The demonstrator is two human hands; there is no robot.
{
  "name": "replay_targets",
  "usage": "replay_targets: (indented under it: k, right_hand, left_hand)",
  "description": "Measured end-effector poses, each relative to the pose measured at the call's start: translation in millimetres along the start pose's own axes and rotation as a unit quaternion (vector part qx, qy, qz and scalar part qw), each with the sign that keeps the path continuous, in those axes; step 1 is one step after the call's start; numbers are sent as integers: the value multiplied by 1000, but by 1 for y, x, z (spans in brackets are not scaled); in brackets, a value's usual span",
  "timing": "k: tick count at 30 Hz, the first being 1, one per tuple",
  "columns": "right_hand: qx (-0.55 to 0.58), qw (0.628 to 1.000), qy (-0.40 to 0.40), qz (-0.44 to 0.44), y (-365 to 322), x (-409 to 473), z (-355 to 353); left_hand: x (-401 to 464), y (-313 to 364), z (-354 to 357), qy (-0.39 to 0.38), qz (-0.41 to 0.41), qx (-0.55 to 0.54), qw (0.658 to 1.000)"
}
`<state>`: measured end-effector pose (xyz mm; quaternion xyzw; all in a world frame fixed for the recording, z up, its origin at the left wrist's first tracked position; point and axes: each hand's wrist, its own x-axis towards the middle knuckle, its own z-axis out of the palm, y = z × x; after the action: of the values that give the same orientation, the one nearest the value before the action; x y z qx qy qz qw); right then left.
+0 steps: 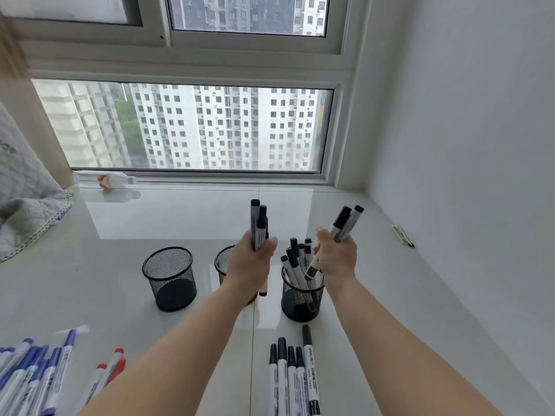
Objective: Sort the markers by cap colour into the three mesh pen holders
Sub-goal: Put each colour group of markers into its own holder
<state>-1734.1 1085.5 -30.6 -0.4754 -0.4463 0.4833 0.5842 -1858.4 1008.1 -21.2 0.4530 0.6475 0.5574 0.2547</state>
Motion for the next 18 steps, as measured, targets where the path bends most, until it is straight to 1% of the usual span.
replay_targets:
  k: [3, 5, 10, 13, 16, 18]
  right_hand:
    - [-8, 999, -7, -31, 15, 3, 3]
    - [-22, 999, -7, -34, 27, 3, 1]
    - [-36, 999, 1, 27, 58, 2, -11]
    - [-61, 998, -16, -7, 61, 1, -10]
    - [-84, 996, -23, -30, 61, 0, -10]
    - [-94, 994, -25, -41, 61, -1, -11]
  left_hand:
    - [15, 14, 21, 27, 16, -138, 990]
    - [21, 13, 38, 40, 16, -181, 982]
    - [10, -23, 74, 62, -32, -145, 987]
    - [4, -37, 84, 85, -44, -150, 984]
    - [2, -37, 92, 126, 0, -107, 986]
    - [2, -38, 97, 136, 1, -110, 985]
